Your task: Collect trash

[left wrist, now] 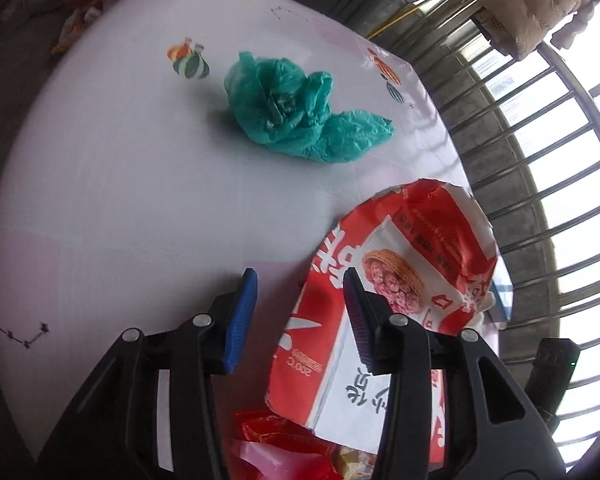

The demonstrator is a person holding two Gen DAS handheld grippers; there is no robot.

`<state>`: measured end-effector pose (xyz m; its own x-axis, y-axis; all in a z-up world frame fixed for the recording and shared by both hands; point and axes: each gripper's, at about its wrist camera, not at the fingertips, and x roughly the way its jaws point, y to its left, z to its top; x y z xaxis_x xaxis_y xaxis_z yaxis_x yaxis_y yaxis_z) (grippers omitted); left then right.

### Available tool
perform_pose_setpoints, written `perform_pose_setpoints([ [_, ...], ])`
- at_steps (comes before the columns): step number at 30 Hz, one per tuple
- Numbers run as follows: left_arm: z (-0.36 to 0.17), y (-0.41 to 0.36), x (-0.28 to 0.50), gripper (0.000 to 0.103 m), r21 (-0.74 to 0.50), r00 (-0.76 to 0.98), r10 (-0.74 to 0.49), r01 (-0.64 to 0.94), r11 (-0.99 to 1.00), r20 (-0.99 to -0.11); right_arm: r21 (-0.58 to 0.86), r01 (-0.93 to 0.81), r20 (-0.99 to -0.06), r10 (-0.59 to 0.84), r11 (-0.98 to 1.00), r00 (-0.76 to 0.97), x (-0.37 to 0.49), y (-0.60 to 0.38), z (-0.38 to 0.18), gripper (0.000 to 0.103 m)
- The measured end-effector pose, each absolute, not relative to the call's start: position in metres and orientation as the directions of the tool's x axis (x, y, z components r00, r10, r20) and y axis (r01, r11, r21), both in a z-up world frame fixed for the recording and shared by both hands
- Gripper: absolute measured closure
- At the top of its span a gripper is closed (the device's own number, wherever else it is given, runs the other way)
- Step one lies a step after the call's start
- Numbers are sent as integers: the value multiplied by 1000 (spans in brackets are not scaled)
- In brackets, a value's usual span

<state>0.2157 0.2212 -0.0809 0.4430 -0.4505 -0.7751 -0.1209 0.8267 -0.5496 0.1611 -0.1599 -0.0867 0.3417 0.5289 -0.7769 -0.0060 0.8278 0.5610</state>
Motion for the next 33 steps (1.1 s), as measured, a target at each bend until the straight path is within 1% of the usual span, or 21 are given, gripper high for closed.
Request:
perform_pose_setpoints([
  [3, -84, 221, 209, 63, -639, 428, -540, -126, 758, -725, 560, -5, -778, 528, 828, 340, 163, -161, -86, 96],
  [5, -81, 219, 197, 63, -703, 431, -606, -100, 704, -668, 556, -7, -781, 525, 831, 340, 162, -161, -86, 96],
  [7, -75, 208, 177, 63, -757, 417, -675, -49, 651, -608, 545, -7, -786, 513, 839, 346, 160, -162, -84, 96],
  [9, -69, 191, 157, 63, -780, 364, -736, 38, 624, -571, 534, -4, -790, 501, 845, 355, 158, -166, -83, 96],
  [11, -65, 172, 140, 63, -762, 294, -757, 124, 636, -584, 540, 2, -786, 503, 842, 361, 157, -170, -83, 96],
  [13, -65, 163, 129, 61, -689, 285, -702, 161, 706, -653, 556, 9, -777, 515, 831, 362, 157, -174, -84, 96],
  [15, -69, 161, 129, 57, -605, 305, -613, 132, 785, -729, 556, 20, -777, 512, 831, 366, 159, -177, -84, 96],
  [16, -73, 164, 134, 57, -603, 310, -601, 101, 791, -737, 552, 23, -780, 506, 834, 369, 159, -178, -84, 96],
  [18, -81, 173, 141, 57, -661, 307, -638, 33, 749, -707, 547, 33, -783, 497, 836, 374, 159, -180, -83, 96],
  [20, -85, 176, 146, 57, -702, 308, -670, 11, 712, -675, 538, 45, -788, 483, 842, 382, 157, -183, -82, 96],
  [23, -87, 171, 152, 58, -699, 308, -664, -7, 715, -682, 533, 75, -783, 458, 843, 421, 152, -194, -74, 96],
  [29, -82, 169, 156, 58, -694, 318, -657, -5, 720, -684, 555, 45, -708, 443, 831, 550, 142, -215, -26, 96],
  [33, -79, 176, 153, 59, -707, 331, -667, -4, 707, -668, 565, -14, -649, 454, 825, 610, 140, -216, 6, 96],
])
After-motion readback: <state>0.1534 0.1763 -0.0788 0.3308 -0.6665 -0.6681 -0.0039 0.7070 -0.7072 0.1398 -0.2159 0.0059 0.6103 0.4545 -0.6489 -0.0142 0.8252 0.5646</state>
